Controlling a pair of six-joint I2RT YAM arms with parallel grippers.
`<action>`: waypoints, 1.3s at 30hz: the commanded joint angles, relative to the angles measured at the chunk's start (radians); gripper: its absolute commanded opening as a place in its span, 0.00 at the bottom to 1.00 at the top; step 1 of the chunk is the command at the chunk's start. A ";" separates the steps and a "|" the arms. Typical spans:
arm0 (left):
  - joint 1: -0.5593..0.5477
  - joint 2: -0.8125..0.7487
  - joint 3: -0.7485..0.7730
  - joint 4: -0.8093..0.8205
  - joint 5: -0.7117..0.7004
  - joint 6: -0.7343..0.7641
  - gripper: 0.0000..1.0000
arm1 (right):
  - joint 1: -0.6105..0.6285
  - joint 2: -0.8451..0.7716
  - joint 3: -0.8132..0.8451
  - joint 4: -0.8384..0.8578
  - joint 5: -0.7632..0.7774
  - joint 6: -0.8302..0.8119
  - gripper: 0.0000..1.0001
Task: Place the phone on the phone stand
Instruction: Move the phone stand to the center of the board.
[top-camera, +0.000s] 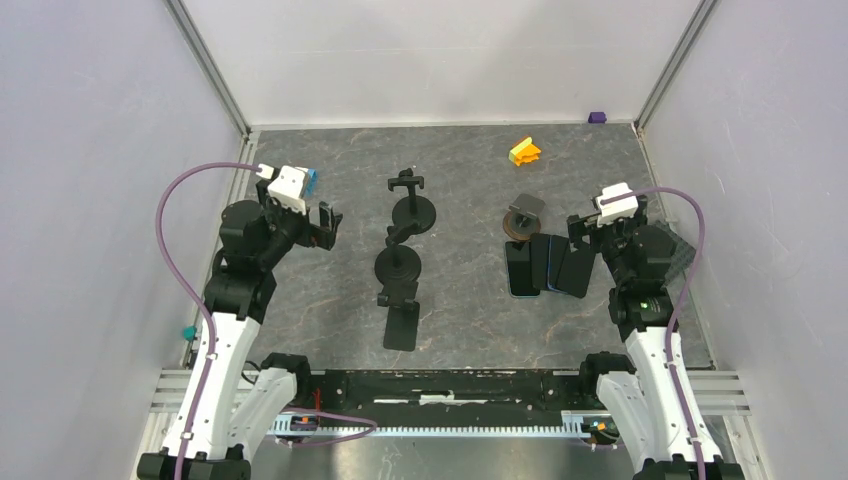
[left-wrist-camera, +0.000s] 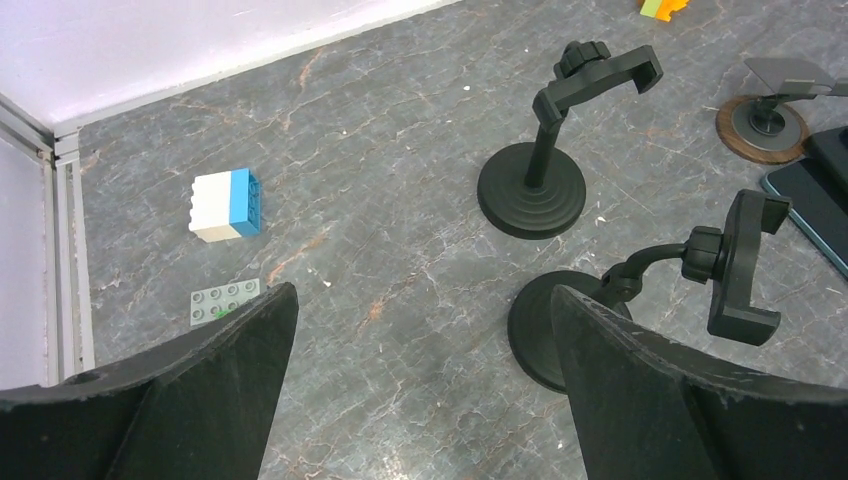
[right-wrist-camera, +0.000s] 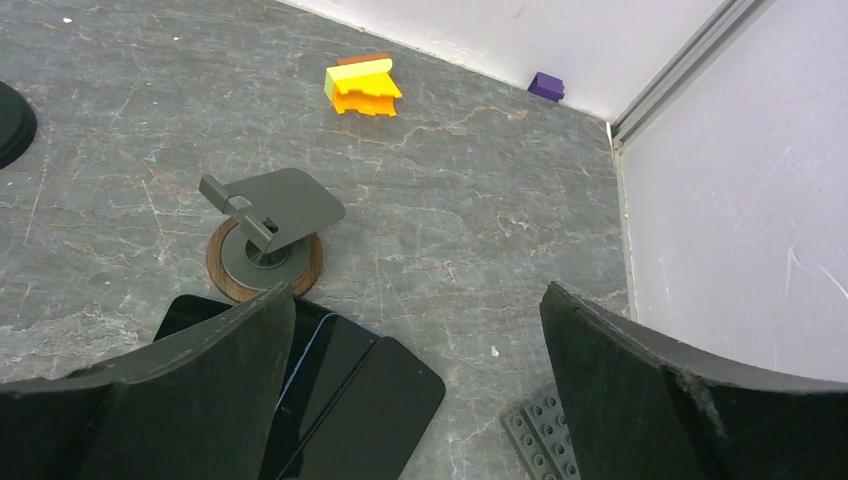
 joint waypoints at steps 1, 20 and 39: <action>0.000 -0.017 0.008 0.029 0.044 0.033 1.00 | -0.002 -0.012 0.003 0.015 -0.024 -0.008 0.97; -0.024 0.232 0.230 -0.040 0.294 0.038 1.00 | -0.003 -0.005 -0.011 -0.027 -0.226 -0.081 0.97; -0.356 0.326 0.368 -0.304 0.181 0.163 1.00 | -0.002 0.039 0.007 -0.078 -0.303 -0.126 0.97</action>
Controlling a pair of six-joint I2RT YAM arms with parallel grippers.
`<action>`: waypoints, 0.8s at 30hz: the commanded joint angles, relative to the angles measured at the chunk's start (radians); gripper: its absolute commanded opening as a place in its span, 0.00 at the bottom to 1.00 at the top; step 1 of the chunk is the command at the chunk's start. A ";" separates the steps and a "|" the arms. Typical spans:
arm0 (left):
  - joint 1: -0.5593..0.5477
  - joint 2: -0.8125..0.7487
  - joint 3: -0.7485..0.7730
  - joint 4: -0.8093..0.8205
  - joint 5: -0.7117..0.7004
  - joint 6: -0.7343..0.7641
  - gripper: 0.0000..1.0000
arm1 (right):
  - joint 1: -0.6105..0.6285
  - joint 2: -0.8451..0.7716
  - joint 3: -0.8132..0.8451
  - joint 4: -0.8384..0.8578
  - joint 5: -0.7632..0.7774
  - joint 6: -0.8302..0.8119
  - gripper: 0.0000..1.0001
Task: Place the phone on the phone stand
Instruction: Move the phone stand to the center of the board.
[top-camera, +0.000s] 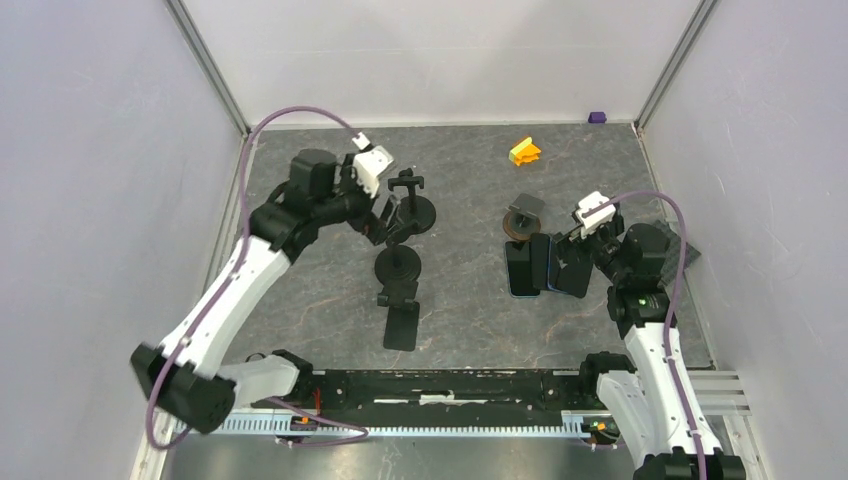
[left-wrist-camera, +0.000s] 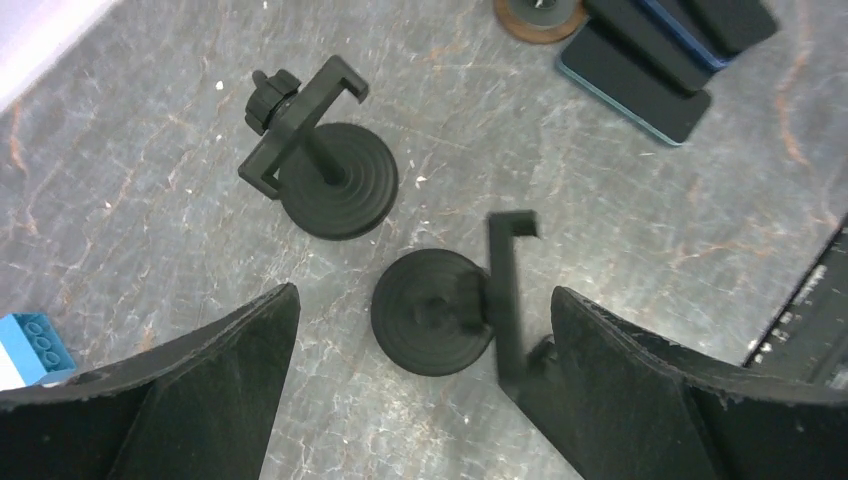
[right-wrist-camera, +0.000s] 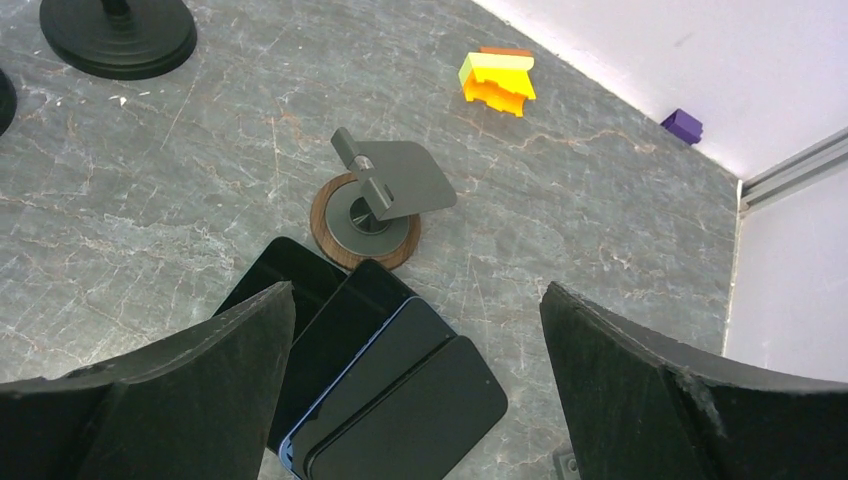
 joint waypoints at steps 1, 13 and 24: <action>-0.013 -0.167 -0.022 -0.107 0.090 0.045 1.00 | -0.002 0.018 0.012 -0.002 -0.027 -0.013 0.97; -0.164 -0.328 -0.300 -0.315 0.063 0.296 1.00 | -0.002 0.015 0.005 -0.003 -0.053 -0.027 0.97; -0.232 -0.328 -0.442 -0.104 0.127 0.340 0.80 | -0.001 0.032 0.000 -0.007 -0.065 -0.039 0.97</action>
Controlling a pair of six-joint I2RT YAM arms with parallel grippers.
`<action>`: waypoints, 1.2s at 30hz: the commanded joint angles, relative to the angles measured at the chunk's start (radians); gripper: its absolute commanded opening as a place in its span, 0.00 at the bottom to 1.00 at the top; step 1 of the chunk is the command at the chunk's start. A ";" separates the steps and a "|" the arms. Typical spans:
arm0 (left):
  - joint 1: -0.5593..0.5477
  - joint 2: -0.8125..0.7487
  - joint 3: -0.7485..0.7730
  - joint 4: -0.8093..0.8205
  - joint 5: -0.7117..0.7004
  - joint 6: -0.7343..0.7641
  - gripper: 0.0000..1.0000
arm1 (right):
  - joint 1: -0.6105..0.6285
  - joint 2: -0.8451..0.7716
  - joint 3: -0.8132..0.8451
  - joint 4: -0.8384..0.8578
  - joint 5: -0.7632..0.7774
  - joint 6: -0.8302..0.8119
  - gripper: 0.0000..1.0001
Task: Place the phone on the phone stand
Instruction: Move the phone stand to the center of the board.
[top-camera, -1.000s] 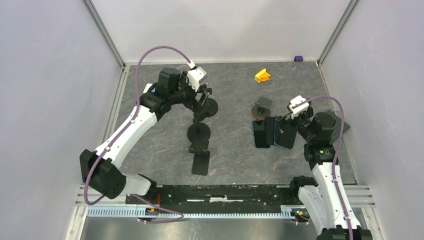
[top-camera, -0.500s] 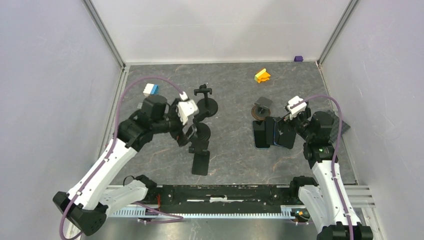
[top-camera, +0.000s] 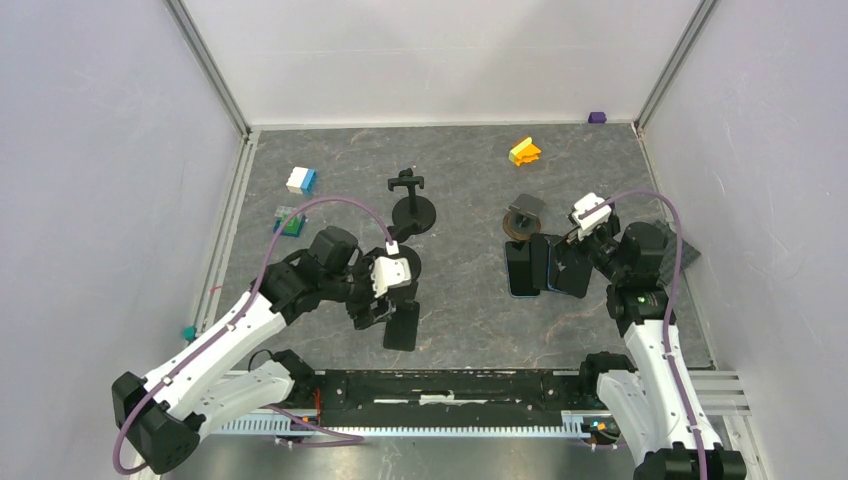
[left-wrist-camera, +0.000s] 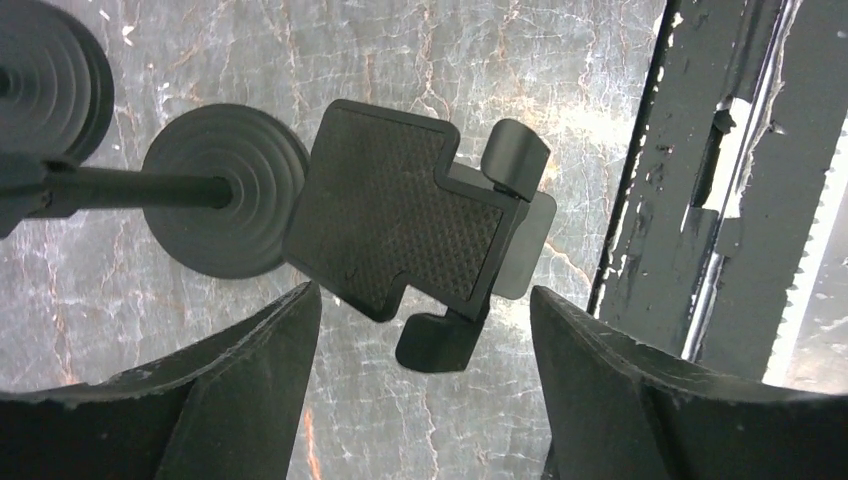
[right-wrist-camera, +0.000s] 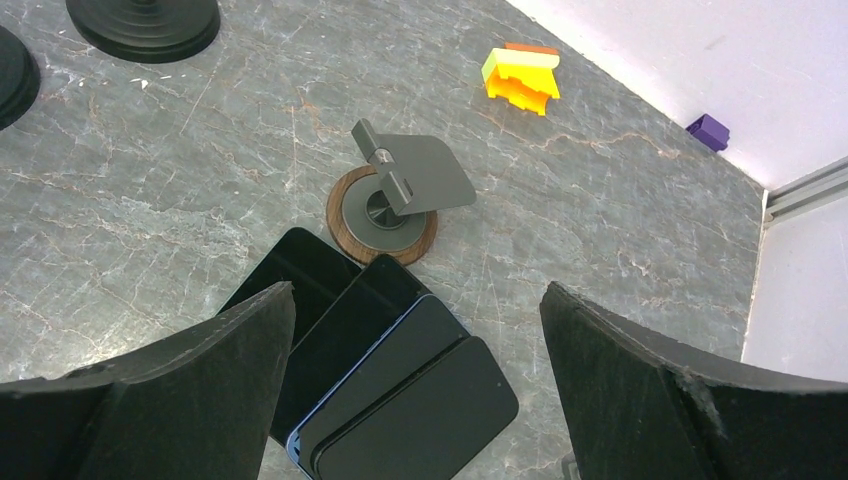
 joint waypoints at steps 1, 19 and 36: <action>-0.016 -0.006 -0.045 0.127 0.071 0.052 0.77 | -0.002 0.010 0.000 0.007 -0.022 -0.013 0.97; -0.029 -0.152 -0.090 0.073 -0.076 0.050 0.12 | -0.002 0.017 -0.002 0.000 -0.042 -0.016 0.97; -0.007 -0.388 -0.168 0.240 -0.785 0.144 0.02 | -0.002 0.032 0.005 0.009 -0.029 0.005 0.97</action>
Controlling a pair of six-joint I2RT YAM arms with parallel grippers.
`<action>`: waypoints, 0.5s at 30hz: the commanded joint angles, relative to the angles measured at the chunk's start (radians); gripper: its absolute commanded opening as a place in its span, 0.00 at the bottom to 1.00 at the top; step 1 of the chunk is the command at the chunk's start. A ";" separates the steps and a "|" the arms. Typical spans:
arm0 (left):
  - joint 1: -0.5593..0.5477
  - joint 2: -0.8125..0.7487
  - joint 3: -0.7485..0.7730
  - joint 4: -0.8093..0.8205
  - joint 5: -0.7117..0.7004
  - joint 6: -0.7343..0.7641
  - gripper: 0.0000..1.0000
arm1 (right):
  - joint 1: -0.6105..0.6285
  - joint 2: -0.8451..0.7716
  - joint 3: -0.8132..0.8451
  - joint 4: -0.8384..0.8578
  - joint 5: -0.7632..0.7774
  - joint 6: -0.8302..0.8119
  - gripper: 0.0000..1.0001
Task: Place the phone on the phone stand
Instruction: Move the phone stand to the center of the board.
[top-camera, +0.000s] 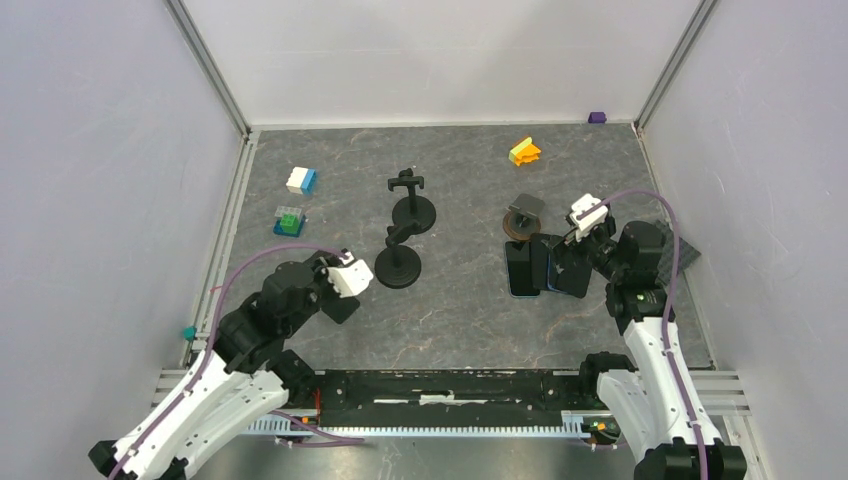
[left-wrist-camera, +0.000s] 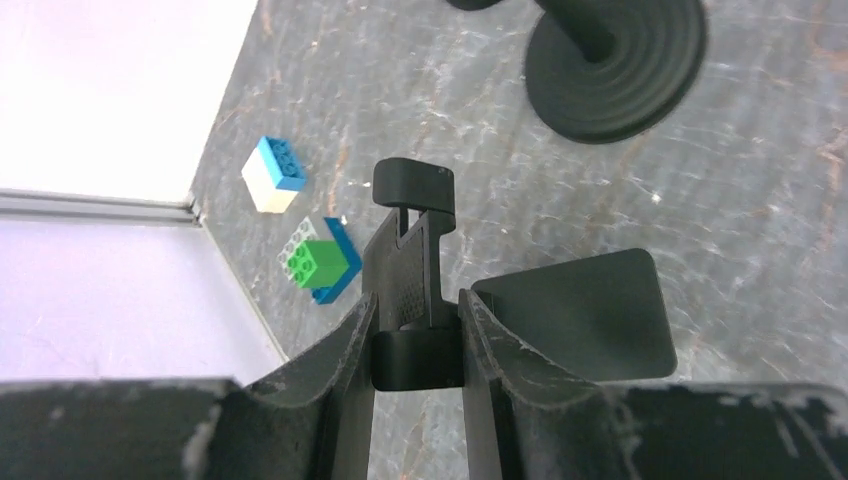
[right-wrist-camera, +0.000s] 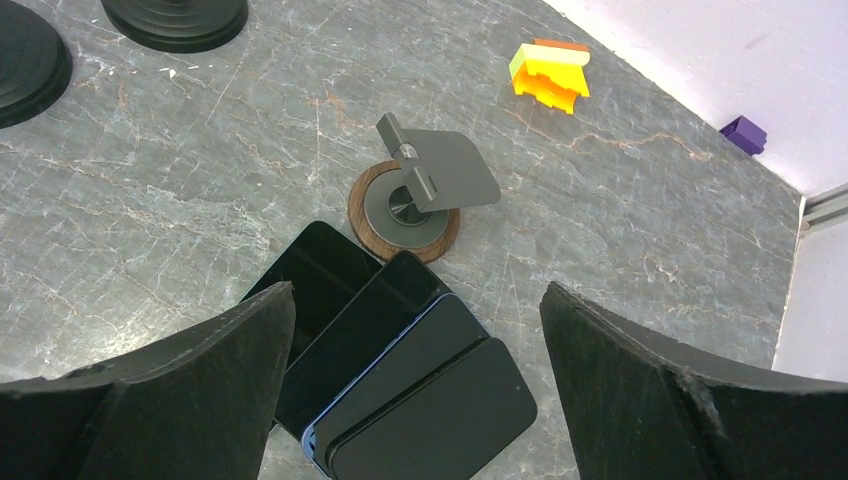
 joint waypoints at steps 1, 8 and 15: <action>0.024 0.064 -0.003 0.187 -0.155 0.023 0.02 | -0.002 0.023 0.008 0.029 0.038 0.017 0.97; 0.306 0.219 0.004 0.363 0.035 -0.081 0.02 | 0.107 0.161 0.100 0.012 0.121 0.003 0.97; 0.348 0.261 -0.041 0.466 0.074 -0.164 0.02 | 0.242 0.381 0.204 0.027 0.217 -0.057 0.97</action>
